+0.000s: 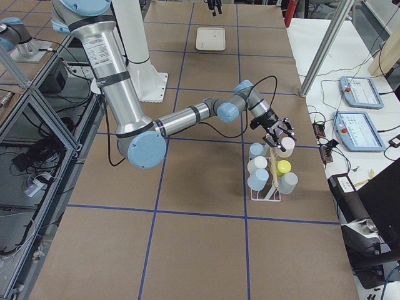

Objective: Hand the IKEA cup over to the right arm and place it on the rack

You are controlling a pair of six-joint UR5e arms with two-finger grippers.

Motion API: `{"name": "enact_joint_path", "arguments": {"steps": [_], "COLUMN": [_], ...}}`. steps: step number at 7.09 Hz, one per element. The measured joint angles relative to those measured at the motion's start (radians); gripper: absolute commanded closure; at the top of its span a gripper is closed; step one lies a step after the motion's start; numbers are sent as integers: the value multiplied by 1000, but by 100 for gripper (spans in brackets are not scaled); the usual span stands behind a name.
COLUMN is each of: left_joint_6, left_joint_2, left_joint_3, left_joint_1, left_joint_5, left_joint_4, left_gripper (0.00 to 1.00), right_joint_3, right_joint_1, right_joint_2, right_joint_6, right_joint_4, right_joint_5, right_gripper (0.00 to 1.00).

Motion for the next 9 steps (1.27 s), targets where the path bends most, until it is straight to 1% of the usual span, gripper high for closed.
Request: {"name": "enact_joint_path", "arguments": {"steps": [3, 5, 6, 7, 8, 9], "left_joint_6": [0, 0, 0, 0, 0, 0], "left_joint_2": [-2, -3, -2, -2, -1, 0], "left_joint_3": [0, -4, -5, -6, -7, -8], "left_joint_1": [0, 0, 0, 0, -1, -2], "left_joint_5": [-1, -4, -5, -6, -6, -6], "left_joint_4": [0, 0, 0, 0, 0, 0], "left_gripper": [0, 0, 0, 0, 0, 0], "right_joint_3": [4, 45, 67, 80, 88, 94], "right_joint_1": [-1, 8, 43, 104, 179, 257], "right_joint_2": [0, 0, 0, -1, -11, -38], "right_joint_6": [24, 26, 32, 56, 121, 241], "right_joint_4": [1, -5, -7, -9, -11, -11], "right_joint_5": [-1, 20, 76, 183, 318, 469], "right_gripper": [1, 0, 0, 0, 0, 0]}}
